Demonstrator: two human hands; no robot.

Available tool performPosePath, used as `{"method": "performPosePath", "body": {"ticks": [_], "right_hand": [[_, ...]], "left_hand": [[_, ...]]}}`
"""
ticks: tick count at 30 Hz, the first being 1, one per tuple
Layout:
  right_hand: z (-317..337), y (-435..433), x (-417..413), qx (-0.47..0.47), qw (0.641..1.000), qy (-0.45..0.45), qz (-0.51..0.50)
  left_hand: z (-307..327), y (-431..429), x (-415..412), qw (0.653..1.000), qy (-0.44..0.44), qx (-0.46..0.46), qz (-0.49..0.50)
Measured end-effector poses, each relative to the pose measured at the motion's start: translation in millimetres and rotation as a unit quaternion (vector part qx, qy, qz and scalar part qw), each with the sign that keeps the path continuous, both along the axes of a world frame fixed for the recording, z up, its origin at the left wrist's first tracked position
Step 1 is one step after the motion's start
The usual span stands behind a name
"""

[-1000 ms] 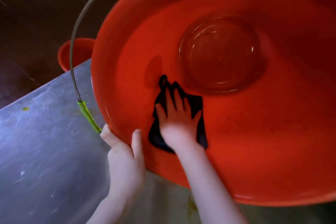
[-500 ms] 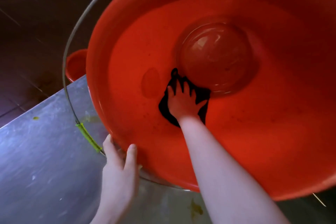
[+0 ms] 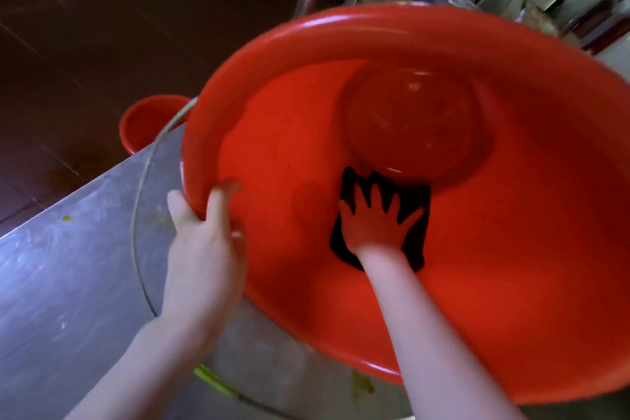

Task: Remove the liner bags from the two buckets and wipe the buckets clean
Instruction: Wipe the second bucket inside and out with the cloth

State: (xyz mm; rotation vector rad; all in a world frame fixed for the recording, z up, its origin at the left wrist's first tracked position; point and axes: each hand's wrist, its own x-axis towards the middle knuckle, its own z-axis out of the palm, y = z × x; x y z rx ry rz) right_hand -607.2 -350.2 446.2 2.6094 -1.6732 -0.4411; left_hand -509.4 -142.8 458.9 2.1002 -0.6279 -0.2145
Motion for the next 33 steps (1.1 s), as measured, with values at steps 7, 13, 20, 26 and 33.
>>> {"method": "performPosePath", "body": {"ticks": [7,13,20,26,33], "right_hand": [[-16.7,120.0,-22.3,-0.027,0.979,-0.155,0.127],[-22.8,31.9,-0.6,0.014,0.989,-0.145,0.006],[-19.7,12.4,14.6,0.024,0.992,-0.122,-0.033],[-18.5,124.6,-2.6,-0.051,0.974,-0.19,0.115],[-15.5,24.3,18.9,0.055,0.989,-0.139,0.005]], "left_hand": [[-29.4,-1.6,-57.6,0.988,0.138,-0.063,-0.022],[-34.6,2.1,-58.0,0.987,0.122,-0.096,-0.045],[-40.9,-1.4,-55.6,0.983,0.148,-0.097,-0.043],[-36.3,2.3,-48.1,0.98,0.165,-0.086,-0.068],[-3.2,10.4,-48.9,0.974,0.193,0.058,-0.104]]}}
